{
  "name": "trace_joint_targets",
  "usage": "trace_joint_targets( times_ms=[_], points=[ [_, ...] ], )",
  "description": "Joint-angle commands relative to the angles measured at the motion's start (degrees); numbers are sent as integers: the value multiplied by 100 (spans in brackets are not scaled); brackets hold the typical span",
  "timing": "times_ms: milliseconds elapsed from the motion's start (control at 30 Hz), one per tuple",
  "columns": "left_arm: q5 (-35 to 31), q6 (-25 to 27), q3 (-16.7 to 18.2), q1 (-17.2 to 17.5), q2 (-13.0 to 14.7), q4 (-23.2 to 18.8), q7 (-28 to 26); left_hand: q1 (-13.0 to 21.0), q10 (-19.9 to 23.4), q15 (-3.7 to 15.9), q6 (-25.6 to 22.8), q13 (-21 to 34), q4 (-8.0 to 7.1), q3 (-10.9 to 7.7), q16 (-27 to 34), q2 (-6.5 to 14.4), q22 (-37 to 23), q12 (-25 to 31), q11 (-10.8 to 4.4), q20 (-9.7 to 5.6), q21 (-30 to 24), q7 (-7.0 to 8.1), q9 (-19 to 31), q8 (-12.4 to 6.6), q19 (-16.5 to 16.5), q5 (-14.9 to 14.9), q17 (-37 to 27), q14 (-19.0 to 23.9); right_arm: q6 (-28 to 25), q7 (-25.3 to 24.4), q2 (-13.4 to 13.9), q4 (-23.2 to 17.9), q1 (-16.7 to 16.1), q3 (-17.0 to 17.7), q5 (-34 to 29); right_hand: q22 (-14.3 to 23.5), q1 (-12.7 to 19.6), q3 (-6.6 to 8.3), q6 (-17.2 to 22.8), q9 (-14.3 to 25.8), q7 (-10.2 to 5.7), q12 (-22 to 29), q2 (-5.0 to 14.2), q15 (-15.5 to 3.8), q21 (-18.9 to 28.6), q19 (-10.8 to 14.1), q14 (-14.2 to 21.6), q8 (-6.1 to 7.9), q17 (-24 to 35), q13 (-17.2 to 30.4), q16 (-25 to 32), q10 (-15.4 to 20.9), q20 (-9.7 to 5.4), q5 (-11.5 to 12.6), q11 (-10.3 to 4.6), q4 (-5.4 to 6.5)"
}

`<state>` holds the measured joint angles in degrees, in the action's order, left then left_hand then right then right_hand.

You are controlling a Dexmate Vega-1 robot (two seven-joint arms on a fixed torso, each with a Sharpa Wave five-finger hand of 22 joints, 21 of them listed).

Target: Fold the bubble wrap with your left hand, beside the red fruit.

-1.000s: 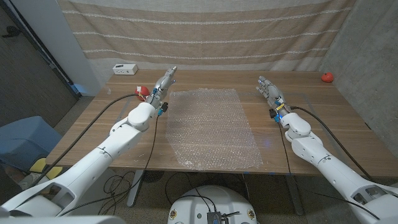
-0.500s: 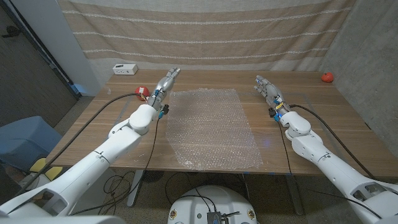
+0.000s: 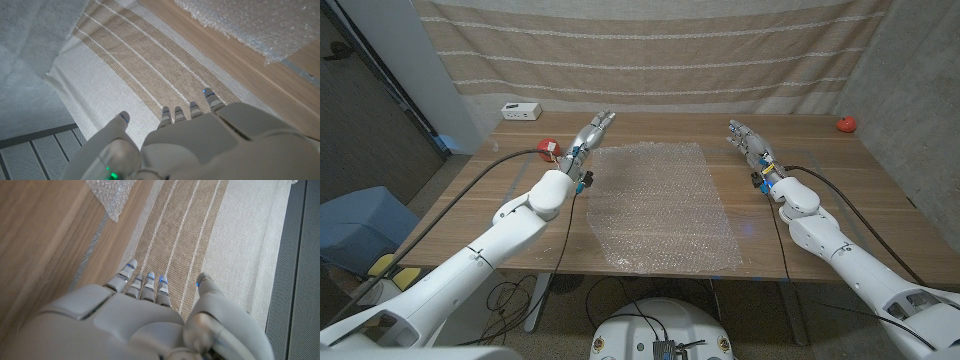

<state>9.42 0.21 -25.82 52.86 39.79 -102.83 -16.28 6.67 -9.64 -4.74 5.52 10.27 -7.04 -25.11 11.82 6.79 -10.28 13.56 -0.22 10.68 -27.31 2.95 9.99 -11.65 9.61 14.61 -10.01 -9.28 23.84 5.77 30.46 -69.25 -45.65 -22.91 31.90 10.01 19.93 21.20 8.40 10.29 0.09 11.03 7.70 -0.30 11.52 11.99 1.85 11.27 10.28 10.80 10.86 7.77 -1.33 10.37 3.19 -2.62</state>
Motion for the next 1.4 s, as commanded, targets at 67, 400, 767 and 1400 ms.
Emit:
trace_joint_targets(
  times_ms=[67, 400, 767, 1400],
  points=[
    [-166, 115, 27, 71, 36, -158, -43, 73, 30, -14, -24, 21, 18, -35, -18, 23, -33, -5, 5, 42, 8, -8, 21, 20, -46, -31, -20, 69, -7, -242, 216, -274, -60, -117, -479, 12, 65, 14, 75, 7, -11, 34, 2, 18, 12, 18, 2, 14, 15, 14, 30, 3, 23, -8, 40, -49],
    [-157, 162, 73, -18, 81, -102, 61, 87, 137, -34, -90, 23, 21, -40, -30, 5, -38, -24, 10, 64, 28, -6, 22, 43, -134, -81, -23, 171, -125, -695, 620, -1003, -406, -204, -1182, 12, 124, 39, 109, 10, -40, 36, 36, -2, 12, 24, 11, 11, 16, 16, 31, 11, 13, 2, 17, -103],
    [-108, 163, 101, -108, 141, -5, 198, 97, 372, -56, -267, 26, 20, -46, -21, -11, -44, -13, -79, 107, 51, -33, 23, 28, -269, -130, -24, 351, -278, -1114, 956, -1683, -771, -230, -1865, 13, 211, 85, 175, 14, -53, 64, 104, -21, 32, 86, 96, 16, 20, 20, 58, 90, 28, 17, -2, -169],
    [-25, 647, 44, -352, 425, -91, 633, 123, 1126, -105, -762, 33, 20, -71, -8, 0, -52, 128, 167, 143, 62, -107, 23, -28, -550, -170, -19, 747, -929, -2085, 1443, -2954, -1597, -28, -3065, 21, 429, 311, 614, 28, -110, 172, 348, -130, 87, 269, 422, 101, 80, 30, 186, 499, -82, 57, -38, -150]
  ],
)
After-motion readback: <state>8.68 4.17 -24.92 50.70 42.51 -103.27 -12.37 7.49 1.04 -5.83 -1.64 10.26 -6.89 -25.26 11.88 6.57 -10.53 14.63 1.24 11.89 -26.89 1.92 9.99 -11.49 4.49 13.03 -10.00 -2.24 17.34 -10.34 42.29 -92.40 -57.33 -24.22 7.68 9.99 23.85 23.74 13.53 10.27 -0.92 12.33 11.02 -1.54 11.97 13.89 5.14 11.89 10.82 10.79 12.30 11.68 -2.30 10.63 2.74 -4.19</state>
